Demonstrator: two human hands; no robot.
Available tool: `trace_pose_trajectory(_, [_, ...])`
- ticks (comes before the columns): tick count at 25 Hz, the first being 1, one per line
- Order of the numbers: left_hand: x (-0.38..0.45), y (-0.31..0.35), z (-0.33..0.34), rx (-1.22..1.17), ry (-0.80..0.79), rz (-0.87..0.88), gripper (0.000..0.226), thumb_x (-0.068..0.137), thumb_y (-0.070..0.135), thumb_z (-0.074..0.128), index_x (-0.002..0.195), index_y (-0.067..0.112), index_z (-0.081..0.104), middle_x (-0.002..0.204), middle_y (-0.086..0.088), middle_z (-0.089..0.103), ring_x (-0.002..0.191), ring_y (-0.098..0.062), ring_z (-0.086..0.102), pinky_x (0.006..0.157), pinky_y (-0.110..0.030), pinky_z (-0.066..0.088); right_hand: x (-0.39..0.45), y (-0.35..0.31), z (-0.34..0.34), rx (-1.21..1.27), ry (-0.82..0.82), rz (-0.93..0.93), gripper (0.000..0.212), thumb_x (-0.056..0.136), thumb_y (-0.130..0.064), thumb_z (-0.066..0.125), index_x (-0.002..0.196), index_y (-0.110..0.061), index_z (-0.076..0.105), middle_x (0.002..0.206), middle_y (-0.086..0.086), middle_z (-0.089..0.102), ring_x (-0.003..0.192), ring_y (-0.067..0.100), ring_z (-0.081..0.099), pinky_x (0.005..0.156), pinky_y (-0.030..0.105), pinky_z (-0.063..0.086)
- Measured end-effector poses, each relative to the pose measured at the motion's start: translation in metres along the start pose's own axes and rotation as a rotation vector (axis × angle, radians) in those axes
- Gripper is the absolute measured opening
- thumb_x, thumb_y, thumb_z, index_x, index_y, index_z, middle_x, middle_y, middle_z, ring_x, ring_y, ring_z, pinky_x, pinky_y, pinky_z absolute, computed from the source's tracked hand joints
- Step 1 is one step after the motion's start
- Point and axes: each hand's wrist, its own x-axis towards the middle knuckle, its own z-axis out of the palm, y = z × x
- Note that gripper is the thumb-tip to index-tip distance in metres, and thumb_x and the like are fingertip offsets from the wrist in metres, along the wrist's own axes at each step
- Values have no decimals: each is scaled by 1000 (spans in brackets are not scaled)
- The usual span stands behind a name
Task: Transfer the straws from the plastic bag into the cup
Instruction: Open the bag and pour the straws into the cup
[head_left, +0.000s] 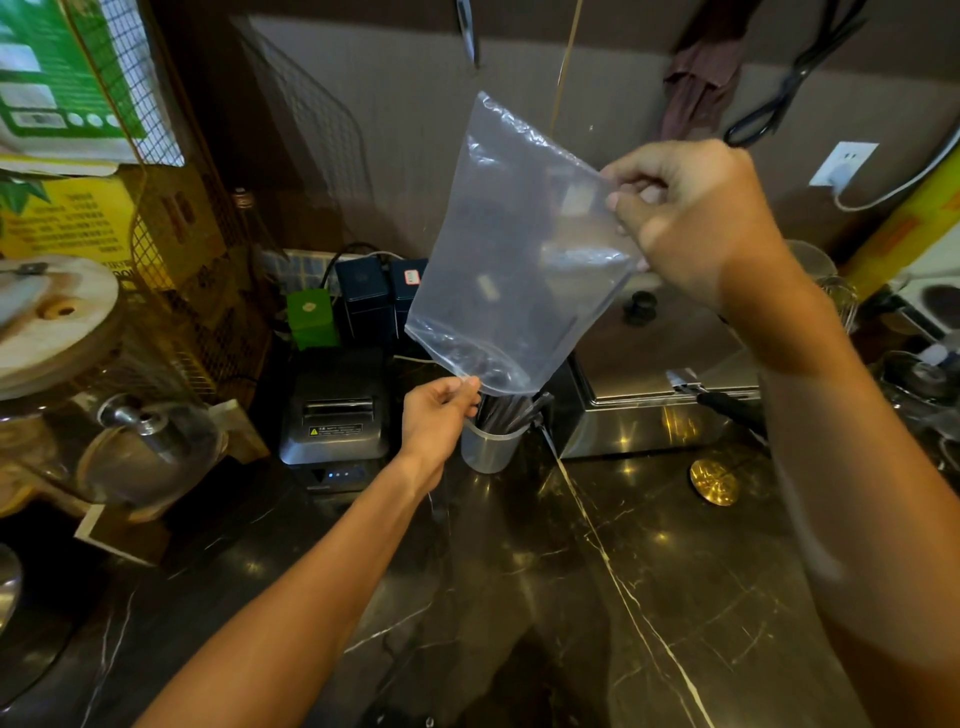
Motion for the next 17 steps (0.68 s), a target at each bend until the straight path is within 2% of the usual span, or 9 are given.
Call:
trace_pose_trajectory(2, [-2,-2,0,1,-9,-21,18,100,21,63,93,9,74,85,-2,69,76,-8,62,60,-8,50,-1,1,3,4,5,7,19,95,-11,62,103,-7,78,80,14,70,77,32,68,78,48,61])
trace_pose_trajectory(3, [-3,-1,0,-2,-13,-19,18,100,21,63,92,10,74,84,-2,69,76,-8,62,60,-9,50,-2,0,2,0,8,5,18,96,-11,63,102,-7,78,80,11,69,77,30,68,79,46,61])
trace_pose_trajectory(6, [-1,7,-2,-38,7,53,19,100,20,63,92,7,74,82,-2,67,72,-4,61,62,-8,51,-1,-8,-4,3,89,-39,19,95,-13,62,103,-9,79,84,1,68,72,9,60,74,26,52])
trace_pose_trajectory(8, [-1,9,-3,-46,12,85,20,100,19,63,93,4,74,81,-4,67,72,-4,61,63,-8,50,1,-14,-10,7,93,-64,19,95,-14,62,102,-11,79,83,-2,67,70,1,57,73,21,50])
trace_pose_trajectory(10, [-3,6,-3,-38,3,69,20,100,18,63,93,2,74,81,-3,67,73,-5,61,62,-8,50,1,-16,-11,-33,35,-66,19,95,-15,61,102,-13,79,89,2,72,81,11,65,78,28,56])
trace_pose_trajectory(12, [-6,6,-3,-31,-10,67,20,100,19,63,92,4,74,81,-3,67,73,-5,61,62,-8,50,-1,-17,-9,-41,48,-65,20,95,-17,60,102,-15,79,93,2,74,90,17,68,81,32,56])
trace_pose_trajectory(17, [-6,16,-5,-50,9,101,19,100,18,64,92,3,73,83,-7,68,73,-7,61,62,-8,50,-6,-20,-15,-36,107,-65,21,95,-17,60,104,-13,79,93,0,72,87,12,64,77,26,53])
